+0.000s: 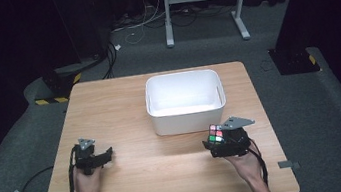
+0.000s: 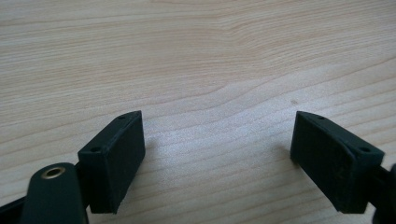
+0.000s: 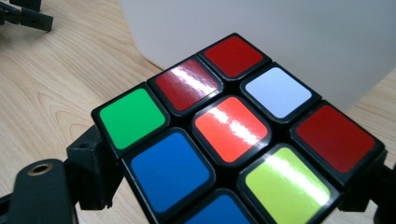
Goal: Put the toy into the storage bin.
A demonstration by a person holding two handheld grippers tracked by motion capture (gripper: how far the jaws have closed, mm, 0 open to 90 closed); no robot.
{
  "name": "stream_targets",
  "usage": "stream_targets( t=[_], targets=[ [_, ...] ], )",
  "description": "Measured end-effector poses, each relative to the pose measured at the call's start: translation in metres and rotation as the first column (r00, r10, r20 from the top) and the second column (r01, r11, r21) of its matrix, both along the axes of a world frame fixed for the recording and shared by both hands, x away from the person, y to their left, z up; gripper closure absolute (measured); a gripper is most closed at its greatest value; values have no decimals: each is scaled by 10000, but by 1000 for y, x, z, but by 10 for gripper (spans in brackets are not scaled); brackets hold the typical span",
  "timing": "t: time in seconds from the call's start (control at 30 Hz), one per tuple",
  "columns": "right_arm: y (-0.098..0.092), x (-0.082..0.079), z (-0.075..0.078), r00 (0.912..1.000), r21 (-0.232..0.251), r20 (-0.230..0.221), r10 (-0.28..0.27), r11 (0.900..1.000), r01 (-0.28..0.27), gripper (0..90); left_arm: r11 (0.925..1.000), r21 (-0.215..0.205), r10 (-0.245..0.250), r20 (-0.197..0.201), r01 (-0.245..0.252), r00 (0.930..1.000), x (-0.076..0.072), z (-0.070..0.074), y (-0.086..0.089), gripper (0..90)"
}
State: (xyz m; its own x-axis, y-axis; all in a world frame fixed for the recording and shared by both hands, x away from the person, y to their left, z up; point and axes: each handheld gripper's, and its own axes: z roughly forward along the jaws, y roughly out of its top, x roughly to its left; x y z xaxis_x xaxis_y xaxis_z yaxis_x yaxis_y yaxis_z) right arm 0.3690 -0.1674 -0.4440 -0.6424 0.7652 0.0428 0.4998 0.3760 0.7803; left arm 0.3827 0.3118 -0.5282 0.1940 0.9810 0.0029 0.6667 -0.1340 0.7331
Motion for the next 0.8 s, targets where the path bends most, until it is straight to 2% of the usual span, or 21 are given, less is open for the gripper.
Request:
stream_targets(
  t=[0.1, 0.23, 0.37, 0.5, 0.67, 0.8],
  targets=[
    [-3, 1, 5, 10000, 177, 1, -53, 9998, 53, 149, 10000, -2, 2, 3, -2, 10000, 0, 0, 0, 179],
    [-4, 1, 8, 10000, 165, 5, -61, 9998, 61, 149, 10000, -7, 14, 5, -14, 10000, 0, 0, 0, 180],
    [-4, 2, 8, 10000, 46, -87, 3, 10000, -3, 149, 10000, -43, 35, 24, -35, 10000, 0, 0, 0, 180],
    [-6, 1, 15, 9999, -14, 103, -5, 10000, 5, 149, 10000, -33, 27, 16, -27, 10000, 0, 0, 0, 180],
    [-6, 3, 18, 9999, -156, 113, 65, 9999, -63, 149, 10000, -26, 7, 19, -7, 10000, 0, 0, 0, 179],
    [-4, 5, 19, 9998, -231, -25, 202, 9995, -203, 149, 10000, -32, 14, 25, -14, 10000, 0, 0, 0, 179]
  ],
)
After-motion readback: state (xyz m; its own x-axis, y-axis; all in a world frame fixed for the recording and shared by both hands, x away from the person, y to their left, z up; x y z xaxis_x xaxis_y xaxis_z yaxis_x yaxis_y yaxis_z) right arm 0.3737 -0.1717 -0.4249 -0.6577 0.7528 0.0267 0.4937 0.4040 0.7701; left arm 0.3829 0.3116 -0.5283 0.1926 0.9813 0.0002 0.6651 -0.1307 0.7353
